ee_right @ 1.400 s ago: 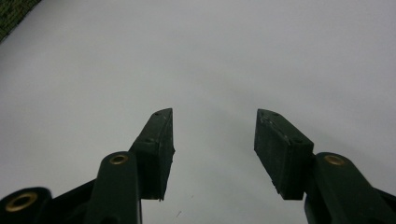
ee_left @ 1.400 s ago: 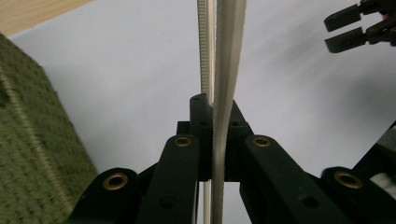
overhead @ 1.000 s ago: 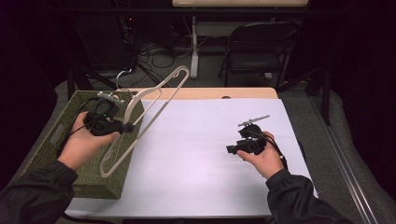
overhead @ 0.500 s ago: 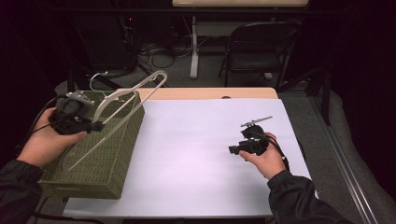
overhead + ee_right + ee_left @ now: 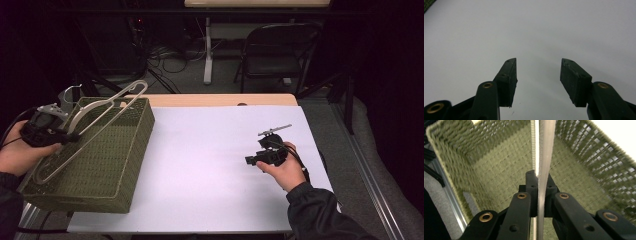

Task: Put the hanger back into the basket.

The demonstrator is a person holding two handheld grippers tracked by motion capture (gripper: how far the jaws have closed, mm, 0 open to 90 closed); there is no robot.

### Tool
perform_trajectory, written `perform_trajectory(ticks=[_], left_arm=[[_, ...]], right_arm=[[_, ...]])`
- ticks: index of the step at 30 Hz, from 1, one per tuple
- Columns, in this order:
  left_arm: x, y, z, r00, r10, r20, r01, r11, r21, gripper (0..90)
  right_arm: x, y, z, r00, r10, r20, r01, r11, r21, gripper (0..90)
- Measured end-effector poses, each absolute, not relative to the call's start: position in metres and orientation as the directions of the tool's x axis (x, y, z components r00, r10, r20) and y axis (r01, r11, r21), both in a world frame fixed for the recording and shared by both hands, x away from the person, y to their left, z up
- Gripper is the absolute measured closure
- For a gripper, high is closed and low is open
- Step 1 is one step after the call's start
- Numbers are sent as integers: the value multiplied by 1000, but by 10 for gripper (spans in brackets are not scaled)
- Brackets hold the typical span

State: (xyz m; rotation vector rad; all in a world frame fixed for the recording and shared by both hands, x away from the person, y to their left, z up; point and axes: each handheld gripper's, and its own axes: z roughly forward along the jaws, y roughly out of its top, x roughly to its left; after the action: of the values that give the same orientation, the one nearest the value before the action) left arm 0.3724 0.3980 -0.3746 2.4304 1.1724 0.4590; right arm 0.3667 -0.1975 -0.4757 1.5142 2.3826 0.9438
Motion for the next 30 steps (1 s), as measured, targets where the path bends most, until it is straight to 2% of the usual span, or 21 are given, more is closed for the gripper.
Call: perform_trajectory(ticks=[5,15,30], left_arm=[[373,412,-388,618,781,93,648,-573,503,869],[368,423,-418,644,760,85,653,-604,457,869],[371,413,-469,651,754,93,678,-632,375,867]], right_arm=[[367,-198,-477,-468,862,192,760,282,586,476],[367,-196,-478,-471,861,189,759,287,584,476],[365,-201,-479,-463,864,197,762,275,586,476]])
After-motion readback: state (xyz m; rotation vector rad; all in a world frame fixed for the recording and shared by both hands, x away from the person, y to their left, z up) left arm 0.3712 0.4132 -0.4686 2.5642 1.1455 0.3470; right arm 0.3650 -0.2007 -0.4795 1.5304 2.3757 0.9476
